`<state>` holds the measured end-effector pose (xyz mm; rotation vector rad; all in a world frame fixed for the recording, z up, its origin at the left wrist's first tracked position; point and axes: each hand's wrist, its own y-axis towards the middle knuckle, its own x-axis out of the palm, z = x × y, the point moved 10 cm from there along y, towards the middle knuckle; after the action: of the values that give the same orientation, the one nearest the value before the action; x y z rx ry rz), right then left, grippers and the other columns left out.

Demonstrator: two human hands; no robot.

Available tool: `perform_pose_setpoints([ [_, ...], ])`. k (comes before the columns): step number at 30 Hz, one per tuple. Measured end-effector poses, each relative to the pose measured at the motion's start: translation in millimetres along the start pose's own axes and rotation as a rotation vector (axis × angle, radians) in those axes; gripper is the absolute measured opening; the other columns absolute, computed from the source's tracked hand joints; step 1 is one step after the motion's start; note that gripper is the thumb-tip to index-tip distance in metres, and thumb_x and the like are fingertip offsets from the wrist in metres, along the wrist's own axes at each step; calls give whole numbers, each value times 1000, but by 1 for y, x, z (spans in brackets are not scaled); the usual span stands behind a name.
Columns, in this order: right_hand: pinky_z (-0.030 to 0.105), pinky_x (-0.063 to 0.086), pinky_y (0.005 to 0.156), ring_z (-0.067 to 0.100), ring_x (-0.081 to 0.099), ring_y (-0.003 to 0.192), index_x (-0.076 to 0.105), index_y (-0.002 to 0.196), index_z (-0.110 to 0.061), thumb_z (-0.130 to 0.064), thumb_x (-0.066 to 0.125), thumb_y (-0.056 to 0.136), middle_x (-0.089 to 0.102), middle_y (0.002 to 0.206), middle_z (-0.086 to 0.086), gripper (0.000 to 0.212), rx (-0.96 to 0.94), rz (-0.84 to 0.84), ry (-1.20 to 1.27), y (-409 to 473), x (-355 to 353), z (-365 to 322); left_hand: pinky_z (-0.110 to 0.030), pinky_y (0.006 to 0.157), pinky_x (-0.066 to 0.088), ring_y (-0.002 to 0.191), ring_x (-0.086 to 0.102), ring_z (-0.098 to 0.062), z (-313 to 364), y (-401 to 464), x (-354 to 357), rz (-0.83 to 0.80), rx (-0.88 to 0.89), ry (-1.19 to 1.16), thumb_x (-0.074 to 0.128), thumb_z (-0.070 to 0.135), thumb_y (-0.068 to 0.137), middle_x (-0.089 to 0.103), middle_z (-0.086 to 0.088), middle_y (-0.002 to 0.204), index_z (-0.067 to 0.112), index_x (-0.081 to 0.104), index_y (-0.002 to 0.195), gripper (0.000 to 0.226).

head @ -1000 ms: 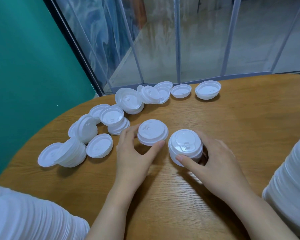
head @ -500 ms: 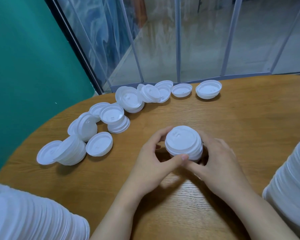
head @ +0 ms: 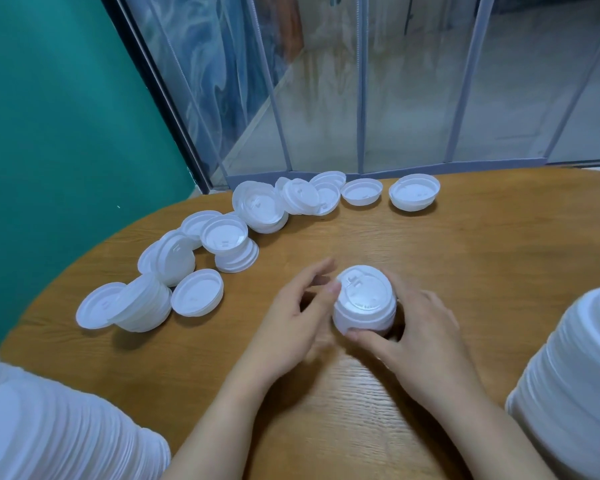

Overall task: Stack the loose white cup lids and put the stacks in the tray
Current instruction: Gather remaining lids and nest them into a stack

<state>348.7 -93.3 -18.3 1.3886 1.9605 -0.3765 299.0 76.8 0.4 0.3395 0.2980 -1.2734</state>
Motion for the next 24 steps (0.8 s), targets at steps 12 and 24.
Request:
perform_pose_setpoints([
  [12,26,27,106,8,35,131,20,152,-42,-75,65,75,43,137,-24,95,46,-60,-22,-2,10,-2,-24,106,34,138,48,-12,64,194,103,-238,202,712,74,37,92,58,11,146,29,59,142,52],
  [24,32,19,116,14,25,141,10,157,-36,-63,65,87,37,147,-17,93,53,-161,-22,3,5,-5,-31,89,28,88,63,-23,60,219,124,-149,357,919,64,31,97,73,5,87,24,77,87,18],
])
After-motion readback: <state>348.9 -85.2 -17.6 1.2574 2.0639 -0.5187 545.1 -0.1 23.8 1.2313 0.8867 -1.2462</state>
